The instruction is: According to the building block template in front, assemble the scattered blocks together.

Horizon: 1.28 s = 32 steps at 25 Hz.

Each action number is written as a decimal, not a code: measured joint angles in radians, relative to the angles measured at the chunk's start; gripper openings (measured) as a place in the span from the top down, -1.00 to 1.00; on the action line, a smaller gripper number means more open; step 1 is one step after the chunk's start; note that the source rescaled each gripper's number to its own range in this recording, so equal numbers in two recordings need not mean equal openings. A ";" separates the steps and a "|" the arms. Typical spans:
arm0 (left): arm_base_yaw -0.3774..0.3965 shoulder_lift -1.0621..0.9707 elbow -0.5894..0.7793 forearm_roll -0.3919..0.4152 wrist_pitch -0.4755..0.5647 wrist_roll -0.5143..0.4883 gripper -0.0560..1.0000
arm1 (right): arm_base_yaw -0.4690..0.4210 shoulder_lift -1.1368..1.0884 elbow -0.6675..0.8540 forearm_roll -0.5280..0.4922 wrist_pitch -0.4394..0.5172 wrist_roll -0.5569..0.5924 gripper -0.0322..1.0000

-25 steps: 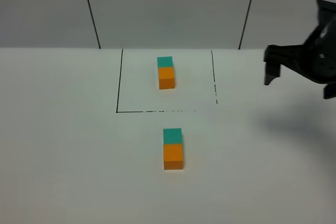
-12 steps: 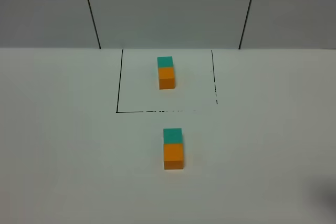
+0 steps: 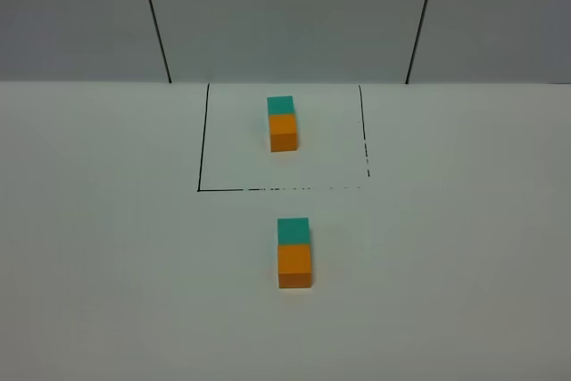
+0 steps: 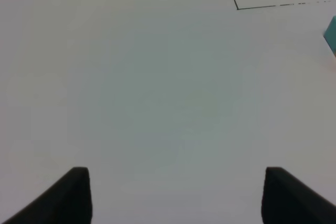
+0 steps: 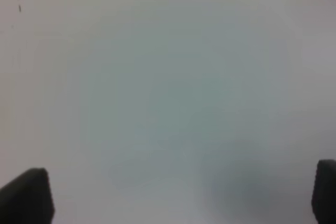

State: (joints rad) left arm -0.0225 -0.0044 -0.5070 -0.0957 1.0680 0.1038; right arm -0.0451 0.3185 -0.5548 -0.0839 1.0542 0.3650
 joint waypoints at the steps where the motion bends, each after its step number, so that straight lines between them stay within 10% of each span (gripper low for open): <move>1: 0.000 0.000 0.000 0.000 0.000 0.000 0.06 | 0.000 -0.045 0.008 -0.006 0.001 -0.006 -0.97; 32: 0.000 0.000 0.000 0.000 0.000 0.000 0.06 | -0.022 -0.326 0.063 0.084 -0.003 -0.233 -0.66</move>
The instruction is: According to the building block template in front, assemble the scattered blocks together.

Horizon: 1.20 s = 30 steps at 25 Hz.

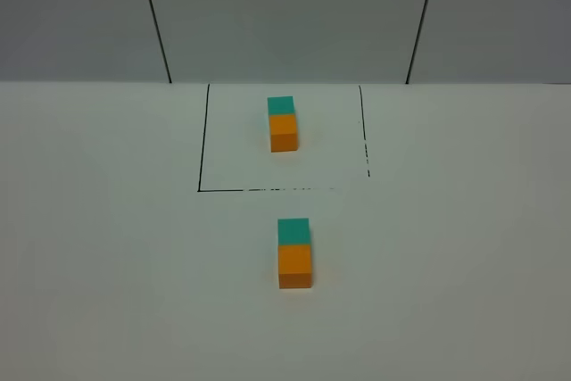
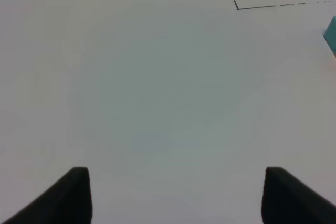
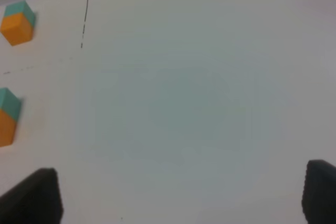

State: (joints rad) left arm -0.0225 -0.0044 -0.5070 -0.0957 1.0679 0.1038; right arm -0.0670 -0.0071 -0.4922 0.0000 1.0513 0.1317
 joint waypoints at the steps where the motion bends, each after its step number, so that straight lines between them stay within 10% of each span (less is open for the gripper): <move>1: 0.000 0.000 0.000 0.000 0.000 0.000 0.06 | 0.000 0.000 0.000 0.000 0.000 0.000 -0.66; 30: 0.000 0.000 0.000 0.000 0.000 0.000 0.06 | 0.000 0.000 0.001 0.000 0.000 0.004 -0.65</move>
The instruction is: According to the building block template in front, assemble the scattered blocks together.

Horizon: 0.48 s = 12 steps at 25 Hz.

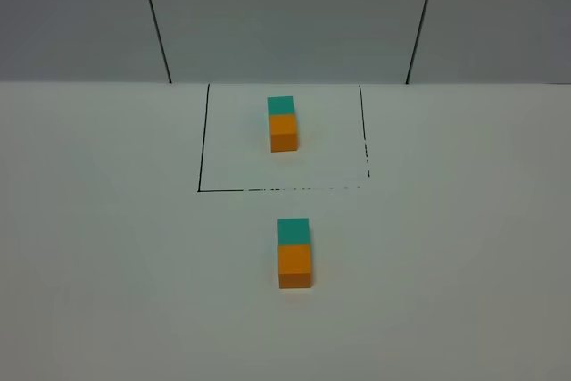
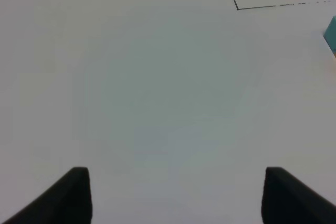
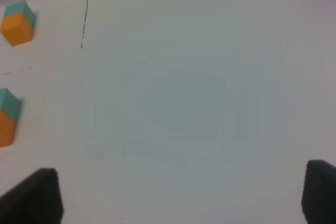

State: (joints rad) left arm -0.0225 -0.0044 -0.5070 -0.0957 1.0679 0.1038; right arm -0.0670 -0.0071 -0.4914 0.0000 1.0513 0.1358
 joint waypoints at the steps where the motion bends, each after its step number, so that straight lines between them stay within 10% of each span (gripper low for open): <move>1: 0.000 0.000 0.000 0.000 0.000 0.000 0.06 | 0.000 0.000 0.000 0.000 0.000 0.000 -0.65; 12: 0.000 0.000 0.000 0.000 0.000 0.000 0.06 | 0.000 0.000 0.000 0.000 0.000 0.000 -0.64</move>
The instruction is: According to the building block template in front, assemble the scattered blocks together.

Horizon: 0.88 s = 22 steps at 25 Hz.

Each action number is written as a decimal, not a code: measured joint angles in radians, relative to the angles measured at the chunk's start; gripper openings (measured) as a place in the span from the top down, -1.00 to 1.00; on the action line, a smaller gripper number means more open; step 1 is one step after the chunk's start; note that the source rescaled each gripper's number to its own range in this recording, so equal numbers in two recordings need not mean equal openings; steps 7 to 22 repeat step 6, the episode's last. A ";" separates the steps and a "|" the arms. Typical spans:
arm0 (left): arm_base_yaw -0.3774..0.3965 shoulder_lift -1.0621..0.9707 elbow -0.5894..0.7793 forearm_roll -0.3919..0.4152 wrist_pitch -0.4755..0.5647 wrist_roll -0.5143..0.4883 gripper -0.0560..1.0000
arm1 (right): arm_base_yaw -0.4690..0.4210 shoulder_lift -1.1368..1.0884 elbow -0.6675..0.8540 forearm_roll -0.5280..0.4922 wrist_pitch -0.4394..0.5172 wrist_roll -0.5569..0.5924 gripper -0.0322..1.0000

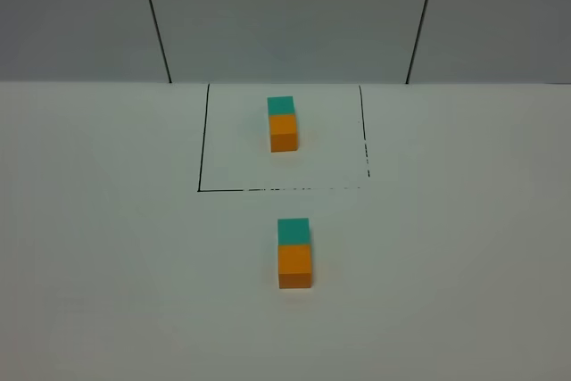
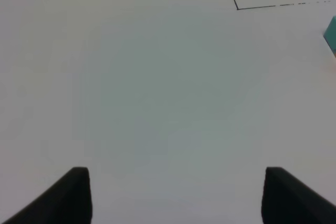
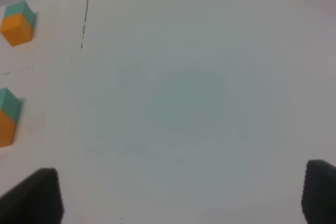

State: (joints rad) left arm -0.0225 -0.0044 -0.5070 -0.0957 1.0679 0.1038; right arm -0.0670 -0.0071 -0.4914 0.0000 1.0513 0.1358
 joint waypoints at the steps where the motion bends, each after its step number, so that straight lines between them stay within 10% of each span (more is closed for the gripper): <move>1: 0.000 0.000 0.000 0.000 0.000 0.000 0.06 | 0.000 0.000 0.000 0.000 0.000 0.000 -0.64; 22: 0.000 0.000 0.000 0.000 0.000 0.000 0.06 | 0.000 0.000 0.000 0.000 0.000 0.000 -0.64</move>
